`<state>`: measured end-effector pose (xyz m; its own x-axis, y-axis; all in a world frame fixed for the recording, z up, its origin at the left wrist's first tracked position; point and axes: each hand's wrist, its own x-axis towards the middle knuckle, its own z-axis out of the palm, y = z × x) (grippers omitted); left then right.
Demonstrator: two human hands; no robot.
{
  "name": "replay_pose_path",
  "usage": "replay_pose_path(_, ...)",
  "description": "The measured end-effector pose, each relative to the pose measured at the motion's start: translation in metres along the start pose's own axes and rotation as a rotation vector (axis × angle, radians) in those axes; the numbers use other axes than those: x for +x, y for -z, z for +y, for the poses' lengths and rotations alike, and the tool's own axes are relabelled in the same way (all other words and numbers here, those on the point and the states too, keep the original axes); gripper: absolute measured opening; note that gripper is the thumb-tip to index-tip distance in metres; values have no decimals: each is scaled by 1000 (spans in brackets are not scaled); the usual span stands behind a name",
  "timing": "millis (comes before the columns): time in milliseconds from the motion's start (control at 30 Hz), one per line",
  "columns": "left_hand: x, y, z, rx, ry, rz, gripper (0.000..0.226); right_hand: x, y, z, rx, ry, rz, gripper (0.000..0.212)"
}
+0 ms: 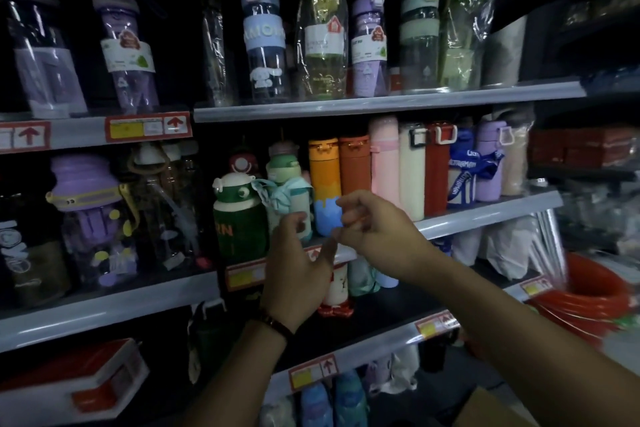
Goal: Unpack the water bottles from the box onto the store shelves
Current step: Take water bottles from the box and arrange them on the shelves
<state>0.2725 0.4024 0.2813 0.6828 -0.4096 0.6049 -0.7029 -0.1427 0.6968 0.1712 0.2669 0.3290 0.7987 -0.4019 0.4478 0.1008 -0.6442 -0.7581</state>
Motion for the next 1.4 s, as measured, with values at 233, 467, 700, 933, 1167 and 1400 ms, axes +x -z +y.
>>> replay_pose_path(233, -12, -64, 29, -269, 47, -111, 31, -29, 41, 25, 17, -42, 75, 55)
replay_pose_path(467, -60, -177, 49, -444, 255, -499, 45, -100, 111, 112, -12, -231, 190, 52)
replay_pose_path(700, -116, -285, 53, -393, 406, -907, 36, -197, 159, 209, -123, -433, 270, 51)
replay_pose_path(933, -151, -375, 26, 43, 194, -1276, 82, -292, 180, 311, -131, -787, 293, 44)
replay_pose_path(1167, -242, -449, -22, 162, 227, -1500, 93, -365, 163, 395, -121, -1068, 276, 35)
replay_pose_path(1400, -311, -482, -81, 253, 303, -1467, 83, -423, 139, 451, -116, -1291, 213, 29)
